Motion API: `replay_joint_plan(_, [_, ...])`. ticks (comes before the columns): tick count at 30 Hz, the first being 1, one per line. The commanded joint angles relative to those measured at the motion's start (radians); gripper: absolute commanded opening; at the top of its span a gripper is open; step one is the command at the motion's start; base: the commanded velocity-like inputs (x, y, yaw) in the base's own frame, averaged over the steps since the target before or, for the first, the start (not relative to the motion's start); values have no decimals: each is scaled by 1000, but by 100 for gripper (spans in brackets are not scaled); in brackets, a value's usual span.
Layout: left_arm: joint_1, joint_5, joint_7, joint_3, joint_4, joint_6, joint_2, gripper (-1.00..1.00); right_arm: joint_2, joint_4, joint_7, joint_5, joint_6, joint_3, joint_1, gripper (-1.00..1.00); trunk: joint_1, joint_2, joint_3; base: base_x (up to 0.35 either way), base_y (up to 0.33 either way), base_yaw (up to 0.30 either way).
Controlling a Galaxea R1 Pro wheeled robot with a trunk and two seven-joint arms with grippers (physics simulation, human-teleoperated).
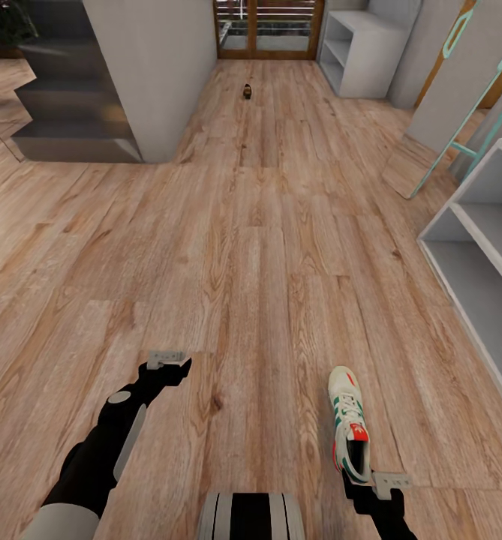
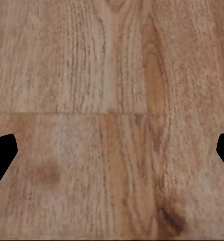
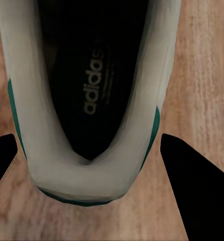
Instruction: Pick up the two gym shoes and the two sandals from the corridor floor and place them onto the hallstand (shoe rack) in the corridor, making sure they are on the rack and not on the floor. Arrange them so the two gym shoes are next to each other and the two sandals are next to each other.
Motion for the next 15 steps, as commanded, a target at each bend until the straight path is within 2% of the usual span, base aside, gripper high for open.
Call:
replay_joint_plan(1, [4,0,-4,2,-1,5,0,100,0,0,0,0,-3,-1,0,-100,-1,0,3,0,0,0])
replay_joint_plan(11, [75,-5,7,11,0,1,10,100,0,-2,-1,0,-7,-1,0,-100,-5,2,42,0,0,0])
replay_joint_plan(12, [107,-7,8,39,4,-18,14,100,0,-1,-1,0,-8,-1,0,-100,-6,3,46,0,0,0])
replay_joint_plan(15, [117,-8,10,55,57,-75,15,100,-1,-4,0,0,-8,-1,0,-100,-7,3,59,0,0,-20])
